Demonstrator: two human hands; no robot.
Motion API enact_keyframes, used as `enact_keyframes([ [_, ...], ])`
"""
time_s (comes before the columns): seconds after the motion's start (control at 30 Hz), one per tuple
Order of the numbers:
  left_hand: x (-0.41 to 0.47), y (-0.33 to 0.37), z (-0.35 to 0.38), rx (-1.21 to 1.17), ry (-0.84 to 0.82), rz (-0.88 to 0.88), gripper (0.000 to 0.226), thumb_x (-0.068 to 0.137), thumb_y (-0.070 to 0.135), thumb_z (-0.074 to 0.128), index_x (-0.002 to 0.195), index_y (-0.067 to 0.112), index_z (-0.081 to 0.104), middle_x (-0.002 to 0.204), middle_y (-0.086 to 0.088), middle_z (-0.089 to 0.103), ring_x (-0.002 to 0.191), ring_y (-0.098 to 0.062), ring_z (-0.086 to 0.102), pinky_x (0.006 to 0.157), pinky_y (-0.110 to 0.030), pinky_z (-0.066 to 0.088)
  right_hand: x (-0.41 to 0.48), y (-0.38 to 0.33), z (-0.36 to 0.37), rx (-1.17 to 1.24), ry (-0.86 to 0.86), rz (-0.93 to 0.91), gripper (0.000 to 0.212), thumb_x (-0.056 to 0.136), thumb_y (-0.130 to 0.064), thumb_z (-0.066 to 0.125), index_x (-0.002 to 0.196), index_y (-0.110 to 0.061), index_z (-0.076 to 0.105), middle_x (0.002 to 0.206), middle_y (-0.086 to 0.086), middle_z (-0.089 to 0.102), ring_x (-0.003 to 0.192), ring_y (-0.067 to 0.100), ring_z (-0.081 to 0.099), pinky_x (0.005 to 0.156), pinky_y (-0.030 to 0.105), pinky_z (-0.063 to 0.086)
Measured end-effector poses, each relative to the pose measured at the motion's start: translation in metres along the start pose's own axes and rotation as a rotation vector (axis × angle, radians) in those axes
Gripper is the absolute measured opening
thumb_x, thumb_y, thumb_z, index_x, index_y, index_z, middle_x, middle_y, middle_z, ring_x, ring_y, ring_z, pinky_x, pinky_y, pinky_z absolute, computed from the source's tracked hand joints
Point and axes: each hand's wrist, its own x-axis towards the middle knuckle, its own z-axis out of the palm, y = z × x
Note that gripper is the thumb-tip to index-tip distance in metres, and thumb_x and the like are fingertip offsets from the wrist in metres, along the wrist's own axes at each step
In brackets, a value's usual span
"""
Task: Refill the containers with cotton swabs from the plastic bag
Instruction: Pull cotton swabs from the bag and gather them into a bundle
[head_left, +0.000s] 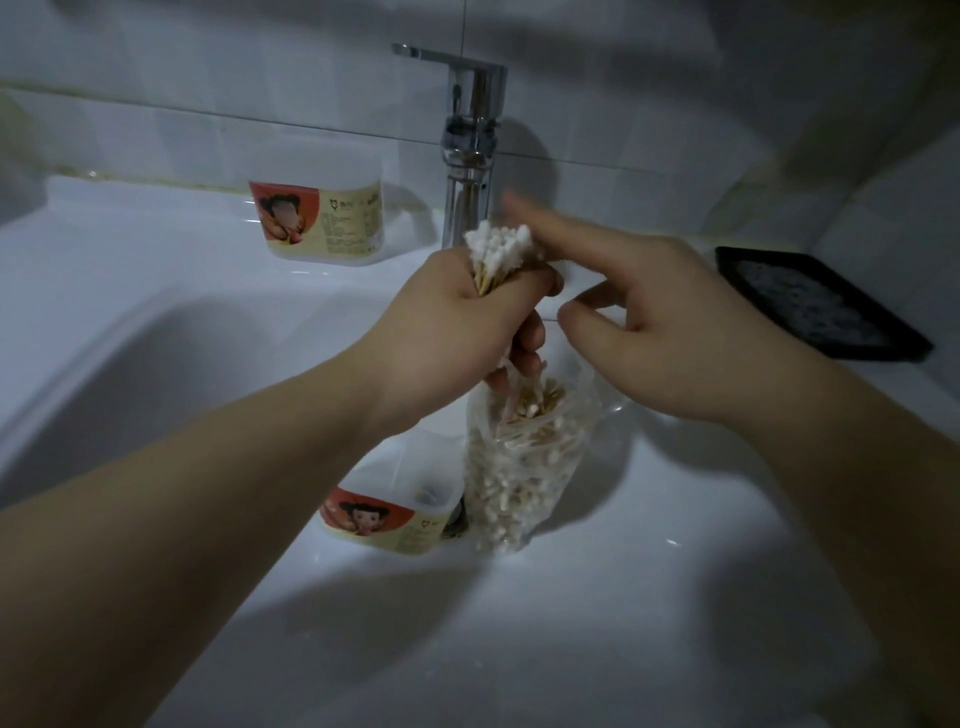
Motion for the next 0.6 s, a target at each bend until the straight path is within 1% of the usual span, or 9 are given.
enact_keyframes([
  [0.07,0.001,0.001,0.0,0.013,-0.003,-0.004,0.017,0.105,0.018,0.051,0.098,0.011,0.065,0.057,0.002,0.06,0.055,-0.017,0.064,0.048,-0.027,0.049,0.0,0.003,0.001,0.022,-0.005,-0.005,0.082,0.092,-0.001,0.048,0.154,-0.051,0.032,0.133,-0.02,0.061,0.102,0.034,0.067,0.085,0.039,0.056],
  [0.13,0.001,0.002,-0.001,0.027,0.005,0.003,0.018,0.105,0.019,0.051,0.097,0.012,0.065,0.057,0.002,0.061,0.056,-0.016,0.065,0.049,-0.027,0.049,0.0,0.005,0.0,0.013,-0.032,0.005,0.079,0.093,0.001,0.048,0.154,-0.048,0.037,0.134,-0.017,0.062,0.092,0.029,0.068,0.081,0.043,0.057],
  [0.2,0.0,0.0,-0.001,0.054,0.019,0.013,0.018,0.104,0.019,0.052,0.095,0.014,0.066,0.057,0.001,0.063,0.058,-0.016,0.068,0.051,-0.026,0.05,0.0,0.007,-0.003,-0.029,-0.045,0.006,0.076,0.092,0.003,0.048,0.153,-0.043,0.041,0.142,-0.018,0.059,0.112,0.015,0.066,0.089,0.045,0.056],
  [0.27,0.0,-0.002,-0.001,0.078,0.025,0.013,0.018,0.104,0.018,0.052,0.095,0.015,0.067,0.057,0.001,0.064,0.059,-0.015,0.068,0.052,-0.026,0.05,0.001,0.009,-0.002,-0.074,-0.057,0.001,0.075,0.092,0.001,0.049,0.154,-0.04,0.042,0.14,-0.016,0.06,0.123,0.012,0.06,0.093,0.043,0.056],
  [0.37,0.002,-0.002,-0.001,0.095,0.079,0.011,0.02,0.103,0.018,0.052,0.088,0.013,0.064,0.055,0.002,0.059,0.05,-0.014,0.059,0.048,-0.027,0.047,0.001,0.008,0.0,-0.06,-0.038,0.026,0.072,0.093,-0.007,0.049,0.155,-0.043,0.038,0.134,-0.014,0.062,0.111,0.021,0.067,0.091,0.038,0.057],
  [0.4,0.003,-0.002,-0.002,0.11,0.115,0.012,0.022,0.102,0.021,0.054,0.083,0.012,0.062,0.054,0.003,0.055,0.048,-0.014,0.054,0.047,-0.028,0.045,0.001,0.008,0.0,-0.044,-0.004,0.052,0.069,0.094,-0.008,0.05,0.153,-0.042,0.041,0.132,-0.015,0.062,0.107,0.018,0.068,0.089,0.033,0.057],
  [0.5,0.006,-0.006,-0.005,0.269,0.151,0.005,0.046,0.086,0.049,0.068,0.071,0.008,0.057,0.052,0.005,0.048,0.049,-0.013,0.047,0.05,-0.033,0.041,0.004,0.011,-0.004,-0.045,0.053,0.139,0.043,0.093,-0.01,0.057,0.126,-0.035,0.063,0.107,-0.014,0.07,0.095,0.003,0.068,0.082,0.028,0.056],
  [0.53,0.006,-0.007,-0.006,0.36,0.137,-0.011,0.051,0.082,0.053,0.071,0.069,0.006,0.056,0.053,0.005,0.049,0.05,-0.012,0.047,0.053,-0.032,0.041,0.004,0.012,-0.005,-0.079,0.022,0.155,0.033,0.093,-0.013,0.059,0.115,-0.036,0.068,0.099,-0.015,0.071,0.089,-0.002,0.067,0.078,0.024,0.055],
  [0.6,0.006,-0.012,-0.006,0.556,0.136,-0.055,0.044,0.079,0.048,0.076,0.065,0.013,0.055,0.056,0.007,0.053,0.049,-0.006,0.047,0.051,-0.022,0.038,0.004,0.012,-0.004,-0.16,-0.083,0.169,0.025,0.093,-0.016,0.063,0.1,-0.039,0.072,0.093,-0.018,0.072,0.078,-0.012,0.063,0.068,0.007,0.044],
])
